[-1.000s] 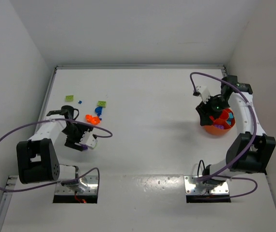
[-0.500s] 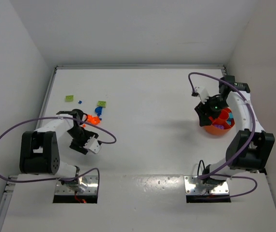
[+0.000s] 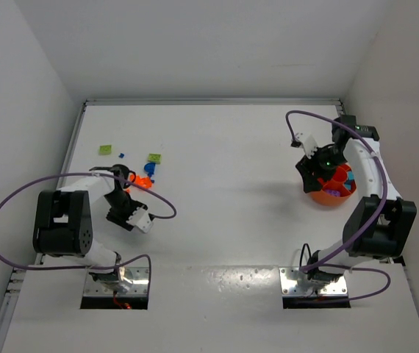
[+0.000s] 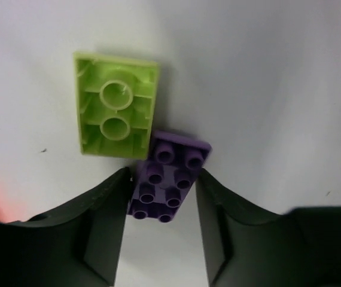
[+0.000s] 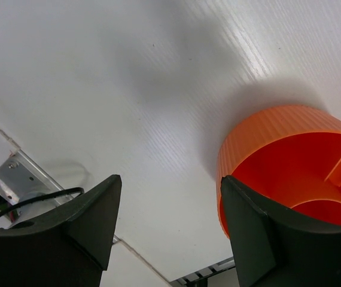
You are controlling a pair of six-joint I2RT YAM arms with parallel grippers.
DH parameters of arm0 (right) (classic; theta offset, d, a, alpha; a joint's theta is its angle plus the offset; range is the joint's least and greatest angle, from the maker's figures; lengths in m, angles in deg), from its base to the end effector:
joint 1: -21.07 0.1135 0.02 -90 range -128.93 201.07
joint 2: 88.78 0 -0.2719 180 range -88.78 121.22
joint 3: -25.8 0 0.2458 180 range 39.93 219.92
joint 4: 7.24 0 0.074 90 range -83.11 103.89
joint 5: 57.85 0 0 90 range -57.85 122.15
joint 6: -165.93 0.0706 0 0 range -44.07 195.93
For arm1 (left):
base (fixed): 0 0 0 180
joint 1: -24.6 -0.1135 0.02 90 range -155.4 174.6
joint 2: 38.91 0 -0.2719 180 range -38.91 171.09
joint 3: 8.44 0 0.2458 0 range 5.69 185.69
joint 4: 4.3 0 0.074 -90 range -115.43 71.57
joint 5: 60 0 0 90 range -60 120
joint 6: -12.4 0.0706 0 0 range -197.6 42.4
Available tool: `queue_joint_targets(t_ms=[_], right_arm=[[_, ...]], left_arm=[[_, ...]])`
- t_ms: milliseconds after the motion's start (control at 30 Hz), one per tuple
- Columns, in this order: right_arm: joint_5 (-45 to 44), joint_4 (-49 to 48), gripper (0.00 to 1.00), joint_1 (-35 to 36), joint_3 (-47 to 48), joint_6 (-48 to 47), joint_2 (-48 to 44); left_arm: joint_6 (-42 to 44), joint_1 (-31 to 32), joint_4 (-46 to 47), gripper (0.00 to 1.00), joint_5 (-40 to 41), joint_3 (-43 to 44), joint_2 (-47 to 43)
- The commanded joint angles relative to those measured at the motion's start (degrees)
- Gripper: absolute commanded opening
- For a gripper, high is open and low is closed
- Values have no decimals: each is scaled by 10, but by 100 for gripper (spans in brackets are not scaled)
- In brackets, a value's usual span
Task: Sort the legos into containers by color
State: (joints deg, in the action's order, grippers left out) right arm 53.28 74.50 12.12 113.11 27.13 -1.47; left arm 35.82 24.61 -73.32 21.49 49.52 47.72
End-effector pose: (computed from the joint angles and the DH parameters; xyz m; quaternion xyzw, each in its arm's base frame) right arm 0.2738 -0.0174 0.2467 -0.3466 0.9173 0.1260 0.1503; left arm 0.2004 -0.0105 0.1245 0.8290 0.5502 -0.0965 0.0252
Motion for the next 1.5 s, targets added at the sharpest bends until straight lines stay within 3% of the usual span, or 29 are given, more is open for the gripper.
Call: queue_joint_targets(t_ms=[0, 200, 300, 433, 467, 533, 567, 600, 700, 767, 900, 1067, 1200, 1467], right_arm=[[13, -1, 68, 8, 16, 5, 1], [89, 28, 68, 13, 30, 44, 0], [178, 58, 65, 18, 48, 87, 32], [317, 85, 65, 24, 73, 135, 73], [339, 85, 64, 30, 85, 159, 80], [408, 85, 64, 30, 99, 185, 102], [433, 80, 64, 30, 99, 199, 109], [458, 80, 64, 35, 106, 225, 117], [544, 53, 62, 49, 111, 278, 132], [556, 4, 62, 56, 100, 319, 132], [586, -63, 62, 75, 86, 428, 114], [610, -144, 62, 80, 32, 515, 108], [604, -161, 62, 98, 14, 543, 97], [598, -218, 62, 116, -20, 604, 92]], left_arm=[[258, -5, 15, 51, 12, -9, 23], [178, 31, -31, 28, -42, 41, -15], [68, 64, -86, 19, -118, 123, -15], [-120, 103, -127, 17, -229, 254, -15], [-219, 122, -127, 14, -270, 280, -9], [-316, 144, -127, 11, -304, 352, 4], [-424, 158, -112, 10, -316, 369, 16], [-488, 189, -93, 4, -335, 385, 21], [-661, 233, -31, 1, -399, 424, 37], [-778, 254, 36, 0, -411, 429, 44], [-899, 321, 99, 0, -381, 457, 73], [-1022, 374, 152, 0, -293, 491, 99], [-1027, 438, 152, 0, -205, 517, 110], [-1000, 503, 129, 0, -119, 517, 110]])
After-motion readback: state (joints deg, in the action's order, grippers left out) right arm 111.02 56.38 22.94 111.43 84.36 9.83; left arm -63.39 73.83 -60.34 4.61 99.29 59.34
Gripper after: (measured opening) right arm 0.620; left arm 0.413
